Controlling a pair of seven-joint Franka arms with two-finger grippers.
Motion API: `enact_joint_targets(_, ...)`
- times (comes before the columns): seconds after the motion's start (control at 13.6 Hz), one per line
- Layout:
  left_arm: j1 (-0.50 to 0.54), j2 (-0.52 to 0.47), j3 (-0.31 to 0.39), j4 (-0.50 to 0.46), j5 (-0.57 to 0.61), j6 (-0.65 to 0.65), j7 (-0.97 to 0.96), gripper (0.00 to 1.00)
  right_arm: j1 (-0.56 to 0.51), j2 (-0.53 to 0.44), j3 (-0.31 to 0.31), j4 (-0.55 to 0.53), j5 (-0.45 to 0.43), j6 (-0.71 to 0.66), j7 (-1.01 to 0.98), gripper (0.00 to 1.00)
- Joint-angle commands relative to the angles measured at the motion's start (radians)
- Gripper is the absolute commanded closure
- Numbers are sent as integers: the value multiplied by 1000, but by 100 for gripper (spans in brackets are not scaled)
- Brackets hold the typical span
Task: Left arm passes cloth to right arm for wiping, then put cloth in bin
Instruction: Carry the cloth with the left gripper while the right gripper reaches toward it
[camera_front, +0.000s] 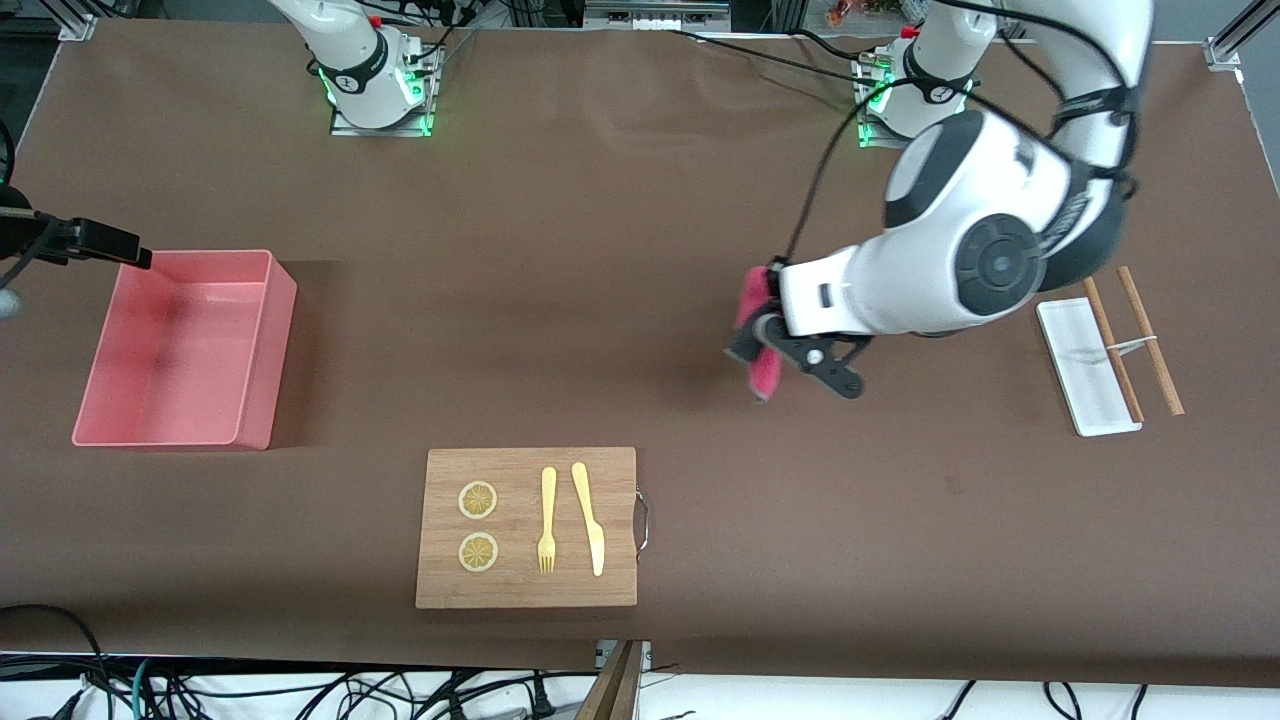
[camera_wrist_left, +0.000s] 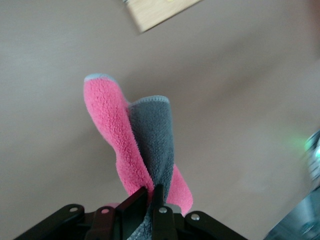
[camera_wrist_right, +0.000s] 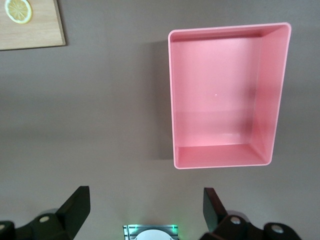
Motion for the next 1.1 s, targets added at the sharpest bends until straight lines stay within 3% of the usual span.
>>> enact_joint_targets(0.0, -77, 60, 17, 55, -85, 120, -156, 100, -1, 41, 11, 7, 19, 15, -9, 0)
enact_joint_targets(0.15, -162, 88, 17, 55, -108, 260, -285, 100, 4, 71, 55, 7, 38, 70, 18, 0)
enact_joint_targets(0.44, -282, 141, 15, 58, -172, 512, -396, 100, 5, 133, 66, 7, 226, 145, 225, 0)
enact_joint_targets(0.66, -341, 192, 17, 125, -261, 578, -450, 100, 21, 195, 69, 7, 305, 191, 305, 0)
enact_joint_targets(1.03, -442, 270, 15, 199, -289, 777, -600, 100, 39, 267, 107, 4, 407, 277, 466, 0)
